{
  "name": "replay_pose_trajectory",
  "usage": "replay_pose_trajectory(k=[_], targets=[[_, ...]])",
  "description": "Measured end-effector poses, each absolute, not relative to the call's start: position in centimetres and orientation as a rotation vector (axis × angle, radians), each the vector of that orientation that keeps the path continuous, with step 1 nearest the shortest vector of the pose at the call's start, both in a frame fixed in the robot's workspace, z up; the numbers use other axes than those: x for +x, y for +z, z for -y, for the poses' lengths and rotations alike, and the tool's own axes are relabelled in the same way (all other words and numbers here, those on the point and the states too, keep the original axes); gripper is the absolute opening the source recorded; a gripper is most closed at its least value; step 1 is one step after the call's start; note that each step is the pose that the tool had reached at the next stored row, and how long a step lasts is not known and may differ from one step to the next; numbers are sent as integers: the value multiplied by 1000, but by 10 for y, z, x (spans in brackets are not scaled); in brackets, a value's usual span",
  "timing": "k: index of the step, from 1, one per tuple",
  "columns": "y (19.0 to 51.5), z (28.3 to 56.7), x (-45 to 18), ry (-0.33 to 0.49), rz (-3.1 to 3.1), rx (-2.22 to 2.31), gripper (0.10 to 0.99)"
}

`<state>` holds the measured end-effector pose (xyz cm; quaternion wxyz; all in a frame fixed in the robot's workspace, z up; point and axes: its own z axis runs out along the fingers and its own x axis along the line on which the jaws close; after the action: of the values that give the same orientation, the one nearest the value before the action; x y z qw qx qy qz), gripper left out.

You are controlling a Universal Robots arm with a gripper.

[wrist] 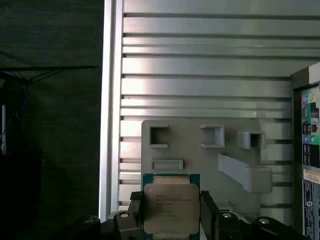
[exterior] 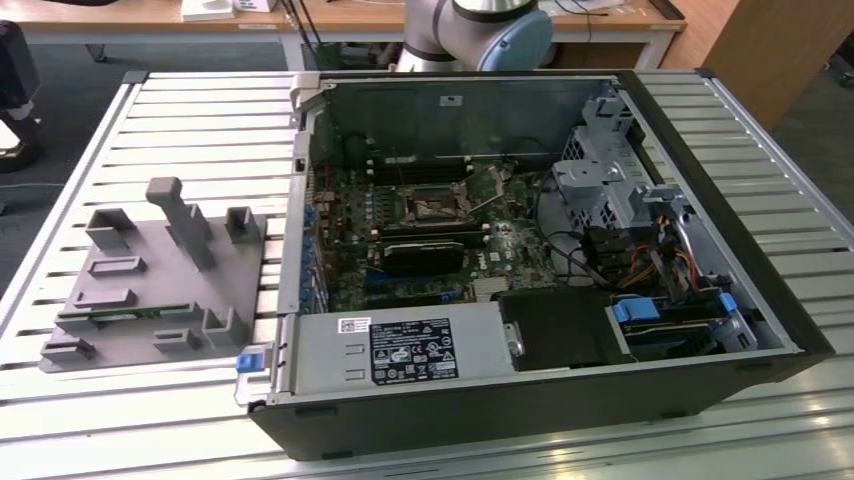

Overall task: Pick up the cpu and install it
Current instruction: 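Pick up the cpu and move it towards the insertion slot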

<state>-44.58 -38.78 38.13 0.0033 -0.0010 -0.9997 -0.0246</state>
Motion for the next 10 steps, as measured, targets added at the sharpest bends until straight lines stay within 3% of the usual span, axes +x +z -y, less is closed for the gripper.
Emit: replay_pose_trajectory(k=[10], targets=[[381,388,-442,-77,3134,-3,541]])
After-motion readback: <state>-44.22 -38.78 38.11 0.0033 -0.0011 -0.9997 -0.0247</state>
